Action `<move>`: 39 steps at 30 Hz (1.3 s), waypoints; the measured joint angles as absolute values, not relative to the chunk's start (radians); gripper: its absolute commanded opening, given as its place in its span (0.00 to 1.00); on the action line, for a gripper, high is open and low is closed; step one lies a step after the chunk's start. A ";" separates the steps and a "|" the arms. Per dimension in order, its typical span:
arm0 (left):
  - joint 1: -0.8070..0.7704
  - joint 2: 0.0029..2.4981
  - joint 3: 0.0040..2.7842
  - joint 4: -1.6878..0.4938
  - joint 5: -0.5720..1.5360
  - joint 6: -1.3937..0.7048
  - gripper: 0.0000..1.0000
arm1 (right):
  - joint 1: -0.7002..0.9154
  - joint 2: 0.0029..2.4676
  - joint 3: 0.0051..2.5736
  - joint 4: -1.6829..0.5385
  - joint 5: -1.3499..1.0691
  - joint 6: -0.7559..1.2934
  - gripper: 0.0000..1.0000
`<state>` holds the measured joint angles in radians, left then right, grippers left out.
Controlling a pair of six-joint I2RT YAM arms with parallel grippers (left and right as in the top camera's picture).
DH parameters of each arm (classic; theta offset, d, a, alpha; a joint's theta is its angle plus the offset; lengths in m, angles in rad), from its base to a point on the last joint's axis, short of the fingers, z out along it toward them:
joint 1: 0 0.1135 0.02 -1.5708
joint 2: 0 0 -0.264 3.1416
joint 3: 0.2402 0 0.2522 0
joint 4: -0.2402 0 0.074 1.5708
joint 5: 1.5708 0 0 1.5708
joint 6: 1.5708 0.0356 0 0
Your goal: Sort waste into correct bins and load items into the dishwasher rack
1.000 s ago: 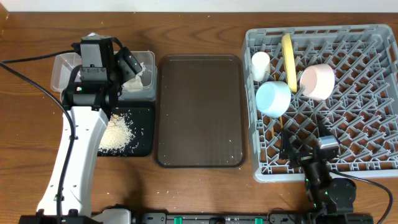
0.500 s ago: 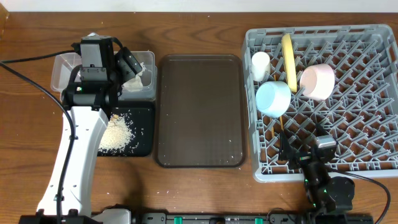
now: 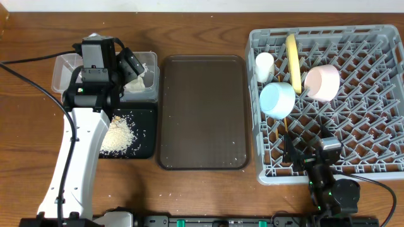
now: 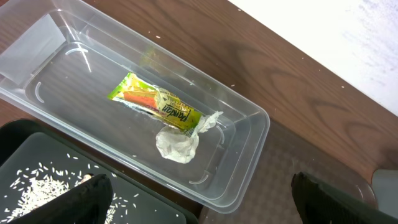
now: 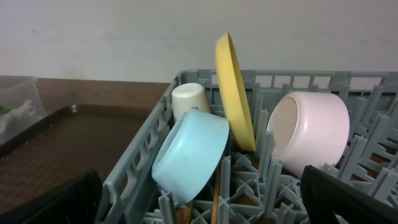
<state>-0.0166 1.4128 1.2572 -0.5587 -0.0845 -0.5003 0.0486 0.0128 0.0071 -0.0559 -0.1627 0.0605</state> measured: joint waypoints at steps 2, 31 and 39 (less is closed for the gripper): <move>-0.017 1.413 1.257 -0.559 -0.084 -0.500 0.95 | 0.049 0.013 0.007 -0.056 -0.163 0.060 0.99; -0.074 0.439 0.894 -0.804 -0.084 -0.504 0.95 | 0.049 0.013 0.007 -0.057 -0.161 0.060 0.99; -0.074 0.115 0.505 -0.530 -0.081 -0.551 0.95 | 0.049 0.013 0.007 -0.056 -0.160 0.060 0.99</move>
<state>-0.0742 0.1150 0.5049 -0.5297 -0.0811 -0.5514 0.0486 0.0128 0.0071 -0.0563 -0.1604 0.0605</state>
